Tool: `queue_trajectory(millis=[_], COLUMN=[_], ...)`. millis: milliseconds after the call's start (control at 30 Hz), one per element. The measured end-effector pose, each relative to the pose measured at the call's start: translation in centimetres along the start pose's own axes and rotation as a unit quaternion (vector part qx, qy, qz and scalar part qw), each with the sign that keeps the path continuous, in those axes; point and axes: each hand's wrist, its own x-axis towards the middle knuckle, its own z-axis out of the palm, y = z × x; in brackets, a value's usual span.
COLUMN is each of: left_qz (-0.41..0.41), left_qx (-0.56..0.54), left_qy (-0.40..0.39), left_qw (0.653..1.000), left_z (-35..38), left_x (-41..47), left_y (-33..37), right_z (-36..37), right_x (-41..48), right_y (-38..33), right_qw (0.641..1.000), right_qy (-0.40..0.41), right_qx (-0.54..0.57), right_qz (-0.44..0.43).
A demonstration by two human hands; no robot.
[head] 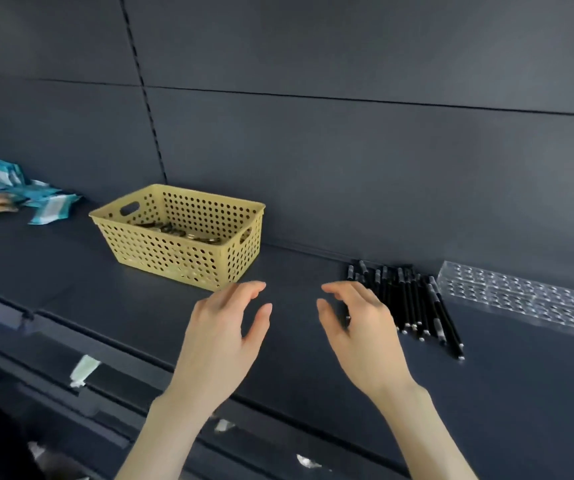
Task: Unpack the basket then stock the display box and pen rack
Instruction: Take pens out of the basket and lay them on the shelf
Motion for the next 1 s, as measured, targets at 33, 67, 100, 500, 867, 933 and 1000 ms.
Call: queue_trajectory(millis=[33, 67, 100, 500, 867, 933, 1000], left_qz=[0.001, 0.001, 0.003, 0.005, 0.023, 0.025, 0.02], left_qx=[0.0, -0.002, -0.003, -0.036, -0.041, -0.016, 0.03], left_qy=[0.0, -0.002, -0.002, -0.007, -0.269, -0.347, -0.412], left_qw=[1.0, 1.0, 1.0, 0.999, 0.962, 0.937, 0.911], left_z=[-0.3, -0.6, -0.9, -3.8, -4.8, -4.4, -3.8], left_x=[1.0, 1.9, 2.8, 11.6, 19.9, 21.7, 23.2], left_y=[-1.2, -2.5, -3.8, -17.0, -27.4, -28.3, -29.2], right_z=[0.9, 1.7, 2.6, 12.0, 17.7, 18.1, 18.5], right_x=[1.3, 2.6, 3.8, 14.4, 19.6, 20.2, 21.0], right_y=[-0.5, -1.0, -1.5, -7.7, -10.8, -11.0, -11.0], right_qw=[1.0, 1.0, 1.0, 1.0, 0.985, 0.975, 0.965], right_qy=[0.006, 0.011, 0.014, -0.001, -0.115, -0.156, -0.192], right_qx=[0.001, 0.0, 0.001, -0.006, -0.112, -0.122, -0.126], right_qz=[-0.001, 0.0, 0.0, -0.022, 0.071, 0.102, 0.125])
